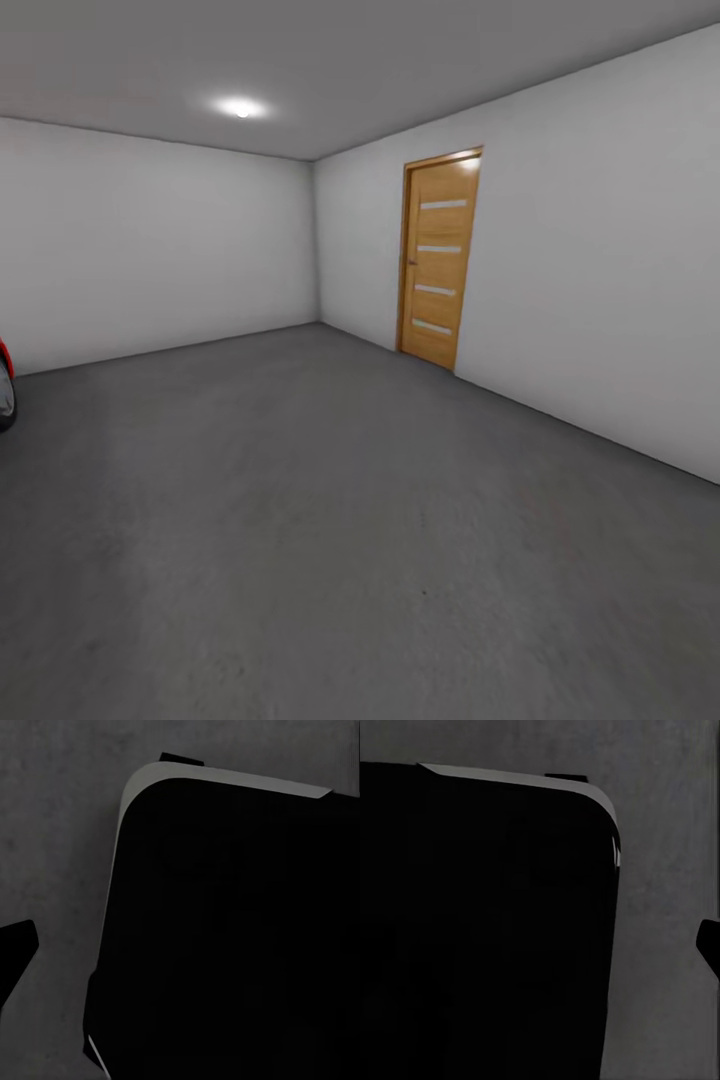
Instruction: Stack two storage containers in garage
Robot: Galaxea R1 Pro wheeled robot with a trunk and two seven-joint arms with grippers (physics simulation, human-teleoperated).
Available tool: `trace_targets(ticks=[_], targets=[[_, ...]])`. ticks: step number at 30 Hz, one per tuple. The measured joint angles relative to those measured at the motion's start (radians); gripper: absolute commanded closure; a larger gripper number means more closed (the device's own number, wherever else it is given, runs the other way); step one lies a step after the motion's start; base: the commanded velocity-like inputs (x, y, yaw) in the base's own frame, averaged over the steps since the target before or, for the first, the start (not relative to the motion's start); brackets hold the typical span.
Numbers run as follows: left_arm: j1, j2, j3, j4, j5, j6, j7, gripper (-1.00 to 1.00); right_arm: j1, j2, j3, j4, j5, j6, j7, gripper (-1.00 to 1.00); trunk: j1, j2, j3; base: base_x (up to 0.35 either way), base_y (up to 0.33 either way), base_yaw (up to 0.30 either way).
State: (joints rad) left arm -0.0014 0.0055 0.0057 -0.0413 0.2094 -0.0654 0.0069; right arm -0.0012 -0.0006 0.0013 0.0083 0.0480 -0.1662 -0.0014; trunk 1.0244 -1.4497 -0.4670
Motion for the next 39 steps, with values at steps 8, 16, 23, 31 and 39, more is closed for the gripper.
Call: trace_targets(ticks=[8,16,23,31,39], targets=[[0.0,-0.001,-0.001,0.0,-0.001,0.003,0.0,-1.0,0.0,-0.001,0.001,0.0,-0.001,0.001,0.0,-1.0,0.0,0.0,0.0,0.323,0.0,0.0],[0.0,-0.001,-0.002,0.0,-0.008,0.001,-0.004,-1.0,0.0,0.004,0.0,-0.001,0.004,0.007,0.0,-1.0,0.0,0.0,0.0,0.323,0.0,0.0],[0.0,-0.001,0.001,0.0,0.001,-0.006,-0.001,-1.0,0.0,0.008,-0.002,-0.001,0.003,0.002,0.0,-1.0,0.0,0.0,0.0,0.323,0.0,0.0],[0.0,-0.001,0.001,0.0,0.003,-0.004,0.0,-1.0,0.0,0.008,-0.002,-0.001,0.003,0.001,0.0,-1.0,0.0,0.0,0.0,0.323,0.0,0.0],[0.0,-0.001,0.001,0.0,0.003,-0.006,0.0,-1.0,0.0,0.008,-0.002,-0.001,0.004,0.001,0.0,-1.0,0.0,0.0,0.0,0.323,0.0,0.0]])
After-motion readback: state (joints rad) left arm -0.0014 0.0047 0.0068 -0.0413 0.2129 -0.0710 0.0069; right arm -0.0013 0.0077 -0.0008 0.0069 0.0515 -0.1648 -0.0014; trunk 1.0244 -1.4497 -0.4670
